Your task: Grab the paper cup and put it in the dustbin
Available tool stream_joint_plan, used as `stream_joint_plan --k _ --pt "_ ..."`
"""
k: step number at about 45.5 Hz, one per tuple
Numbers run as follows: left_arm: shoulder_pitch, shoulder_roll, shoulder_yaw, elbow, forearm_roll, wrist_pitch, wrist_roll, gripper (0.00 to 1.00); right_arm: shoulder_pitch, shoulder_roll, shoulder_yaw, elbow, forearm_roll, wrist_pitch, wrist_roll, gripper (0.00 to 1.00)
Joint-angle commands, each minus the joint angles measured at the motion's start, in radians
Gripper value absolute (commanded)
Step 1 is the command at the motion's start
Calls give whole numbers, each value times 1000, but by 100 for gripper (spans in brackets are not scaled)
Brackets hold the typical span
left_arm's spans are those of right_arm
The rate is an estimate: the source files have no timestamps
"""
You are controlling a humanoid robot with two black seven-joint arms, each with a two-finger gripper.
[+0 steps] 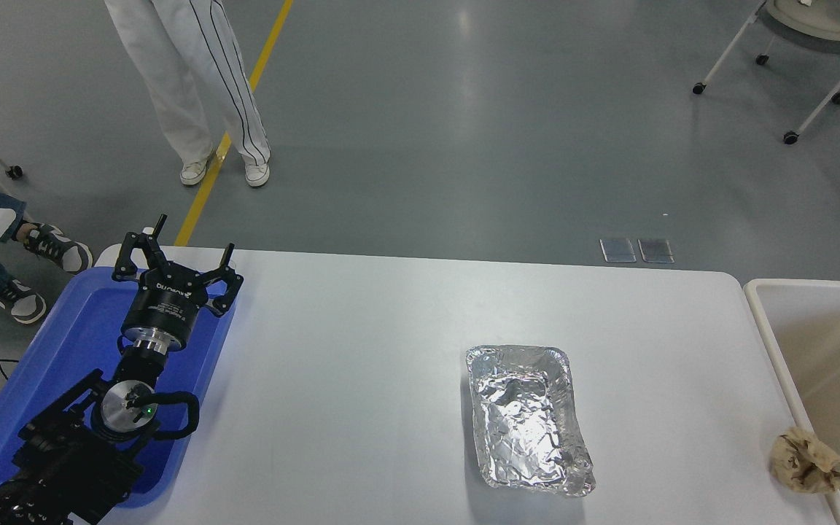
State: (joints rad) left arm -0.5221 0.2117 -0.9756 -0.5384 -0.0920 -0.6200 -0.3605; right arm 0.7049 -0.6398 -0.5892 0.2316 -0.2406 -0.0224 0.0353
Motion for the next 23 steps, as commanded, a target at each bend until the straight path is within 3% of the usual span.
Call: stream_joint_plan --k 1,3,4,5,6,7,9,10,14,23 --pt "1 0 0 0 0 0 0 100 -8 3 0 5 0 -16 1 99" --pt "-1 0 0 0 0 0 0 100 -8 3 0 8 0 -17 1 88" --pt "0 0 0 0 0 0 0 100 -10 3 0 9 0 -19 0 74" --pt "1 0 0 0 0 0 0 100 -13 3 0 9 1 -17 0 56" --pt "1 0 0 0 0 0 0 100 -27 2 0 17 1 -10 0 7" --pt "1 0 0 0 0 0 1 100 -34 2 0 23 1 -8 0 0" --pt "1 0 0 0 0 0 0 100 -41 3 0 31 1 -13 0 1" --pt "-1 0 0 0 0 0 0 100 -39 3 0 29 1 -14 0 9" --pt "1 0 0 0 0 0 0 100 -28 -3 9 12 1 -19 0 79" --pt "1 0 0 0 0 0 0 100 -4 -12 32 18 0 -17 1 96"
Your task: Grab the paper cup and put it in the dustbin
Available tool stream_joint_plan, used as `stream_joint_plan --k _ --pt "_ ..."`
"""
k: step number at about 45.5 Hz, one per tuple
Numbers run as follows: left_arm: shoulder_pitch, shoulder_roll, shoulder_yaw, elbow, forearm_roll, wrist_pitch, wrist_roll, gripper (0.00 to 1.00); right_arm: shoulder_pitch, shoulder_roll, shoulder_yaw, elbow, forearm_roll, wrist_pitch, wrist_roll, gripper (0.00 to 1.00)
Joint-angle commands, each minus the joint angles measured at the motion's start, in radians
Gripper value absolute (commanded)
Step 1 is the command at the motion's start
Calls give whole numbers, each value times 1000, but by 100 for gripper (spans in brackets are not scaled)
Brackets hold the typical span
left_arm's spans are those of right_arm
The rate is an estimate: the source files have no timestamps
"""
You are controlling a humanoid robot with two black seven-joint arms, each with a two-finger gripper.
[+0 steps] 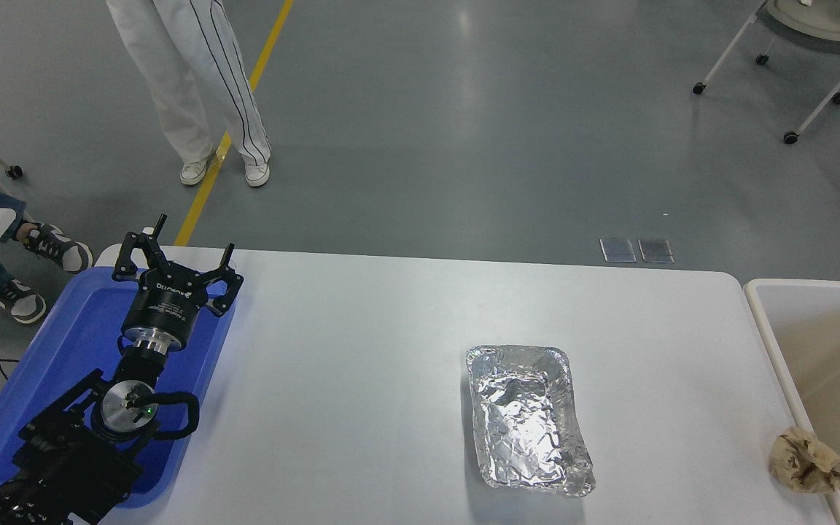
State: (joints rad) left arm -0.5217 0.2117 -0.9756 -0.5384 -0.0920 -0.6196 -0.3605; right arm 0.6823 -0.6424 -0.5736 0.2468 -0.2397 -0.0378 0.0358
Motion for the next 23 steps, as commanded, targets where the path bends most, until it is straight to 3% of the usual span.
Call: stream_joint_plan --k 1,23 --pt "0 0 -1 0 0 0 0 100 25 -10 17 6 -1 -1 1 99" --pt "0 0 0 0 0 0 0 100 134 -158 26 163 -18 4 1 100"
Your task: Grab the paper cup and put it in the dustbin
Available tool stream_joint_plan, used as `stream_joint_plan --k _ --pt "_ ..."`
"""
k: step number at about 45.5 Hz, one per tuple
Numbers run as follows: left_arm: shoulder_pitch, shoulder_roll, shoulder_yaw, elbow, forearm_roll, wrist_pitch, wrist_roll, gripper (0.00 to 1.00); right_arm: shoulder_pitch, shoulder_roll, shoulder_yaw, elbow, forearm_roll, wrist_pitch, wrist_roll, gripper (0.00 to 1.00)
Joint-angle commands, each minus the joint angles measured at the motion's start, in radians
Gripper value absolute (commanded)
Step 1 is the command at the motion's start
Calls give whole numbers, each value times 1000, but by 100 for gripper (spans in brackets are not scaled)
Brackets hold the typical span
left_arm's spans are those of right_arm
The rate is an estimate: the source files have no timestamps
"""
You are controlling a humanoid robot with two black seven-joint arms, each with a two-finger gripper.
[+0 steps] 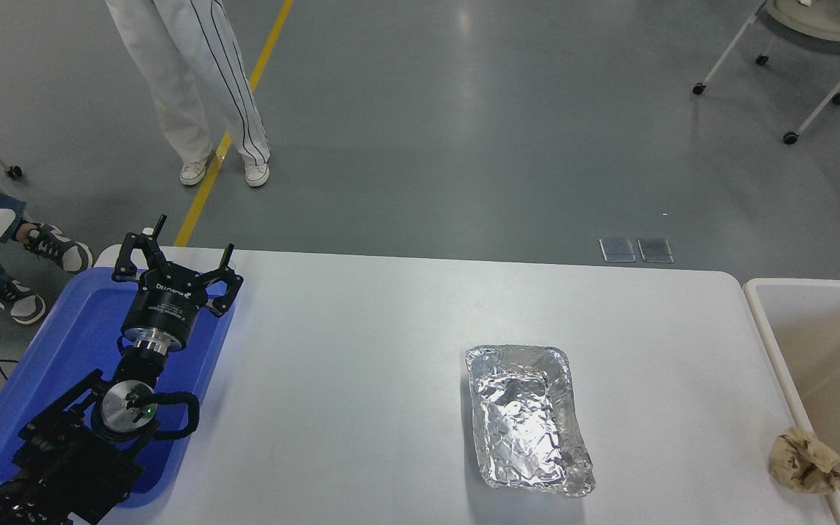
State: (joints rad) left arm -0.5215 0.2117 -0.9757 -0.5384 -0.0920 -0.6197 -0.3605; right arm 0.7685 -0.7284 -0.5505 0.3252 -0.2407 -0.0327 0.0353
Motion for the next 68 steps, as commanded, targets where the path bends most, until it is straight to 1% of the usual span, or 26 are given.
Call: stream_joint_plan --k 1,12,30,35,43,50,54,59,62,65,68 --pt "-2 0 0 0 0 0 0 100 51 -81 3 92 -18 0 0 100" --pt "0 0 0 0 0 0 0 100 94 -192 -8 250 -20 11 0 100" --pt "0 0 -1 0 0 0 0 100 149 -336 -52 488 -18 19 1 100" --pt "0 0 0 0 0 0 0 100 167 -362 -74 544 -18 51 1 100" --pt "0 0 0 0 0 0 0 100 273 -379 -183 656 -25 135 1 100" --pt "0 0 0 0 0 -2 0 100 426 -370 -344 695 -23 207 1 100" --pt "0 0 0 0 0 0 0 100 512 -371 -426 710 -23 217 3 100" --pt "0 0 0 0 0 0 0 100 540 -365 -499 713 -23 217 3 100" --pt "0 0 0 0 0 0 2 100 571 -344 -552 718 -6 224 5 100" --pt "0 0 0 0 0 0 0 100 639 -333 -626 741 -8 282 6 100" --pt "0 0 0 0 0 0 2 100 733 -315 -713 744 -15 384 6 100"
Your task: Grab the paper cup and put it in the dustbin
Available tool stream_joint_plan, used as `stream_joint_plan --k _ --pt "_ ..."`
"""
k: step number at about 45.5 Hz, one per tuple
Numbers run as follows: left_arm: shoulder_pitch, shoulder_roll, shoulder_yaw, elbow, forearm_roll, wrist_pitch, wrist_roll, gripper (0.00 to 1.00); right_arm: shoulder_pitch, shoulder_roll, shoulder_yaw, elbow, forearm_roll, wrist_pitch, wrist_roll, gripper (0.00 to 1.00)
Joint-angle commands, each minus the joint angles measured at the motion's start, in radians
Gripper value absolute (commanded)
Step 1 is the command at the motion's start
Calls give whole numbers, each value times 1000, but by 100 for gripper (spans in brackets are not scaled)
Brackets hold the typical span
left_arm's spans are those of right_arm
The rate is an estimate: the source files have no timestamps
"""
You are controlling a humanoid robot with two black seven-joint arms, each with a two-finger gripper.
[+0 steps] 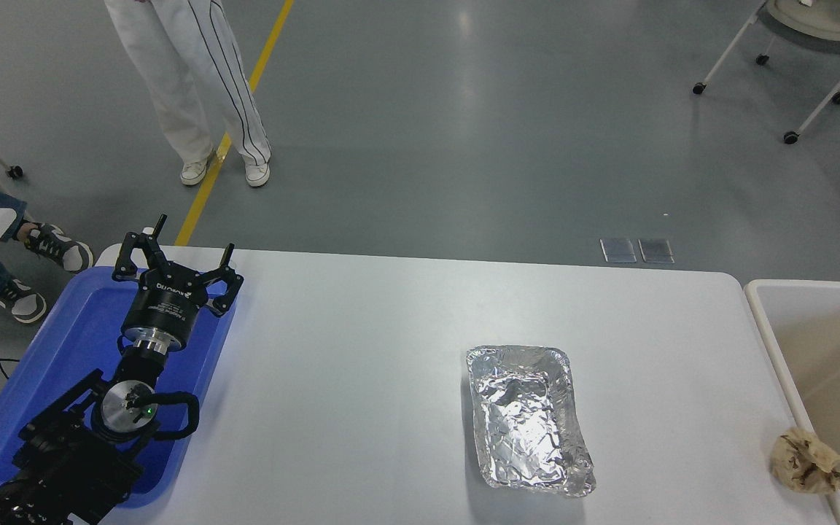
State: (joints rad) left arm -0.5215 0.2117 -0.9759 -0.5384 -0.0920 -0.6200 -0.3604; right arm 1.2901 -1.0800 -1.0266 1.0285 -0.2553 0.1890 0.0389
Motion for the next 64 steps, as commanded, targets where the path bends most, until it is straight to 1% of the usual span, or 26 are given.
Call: stream_joint_plan --k 1,5,10,16,23,33,41,49,58,64 --pt "0 0 -1 0 0 0 0 100 250 49 -266 41 -4 199 1 100" --pt "0 0 0 0 0 0 0 100 394 127 -410 41 -4 348 1 100" --pt "0 0 0 0 0 0 0 100 546 236 -552 44 -2 480 1 100" --pt "0 0 0 0 0 0 1 100 701 253 -596 47 -7 596 -1 100" --pt "0 0 0 0 0 0 0 100 811 265 -604 48 -13 596 -1 100" --pt "0 0 0 0 0 0 0 100 859 348 -561 56 -10 596 -1 100" --pt "0 0 0 0 0 0 0 100 963 460 -492 65 -10 596 -1 100" --pt "0 0 0 0 0 0 0 100 1029 528 -399 93 7 596 -1 100" --pt "0 0 0 0 0 0 0 100 1029 692 -356 139 10 596 1 100" --pt "0 0 -1 0 0 0 0 100 1025 735 -351 143 14 596 3 100"
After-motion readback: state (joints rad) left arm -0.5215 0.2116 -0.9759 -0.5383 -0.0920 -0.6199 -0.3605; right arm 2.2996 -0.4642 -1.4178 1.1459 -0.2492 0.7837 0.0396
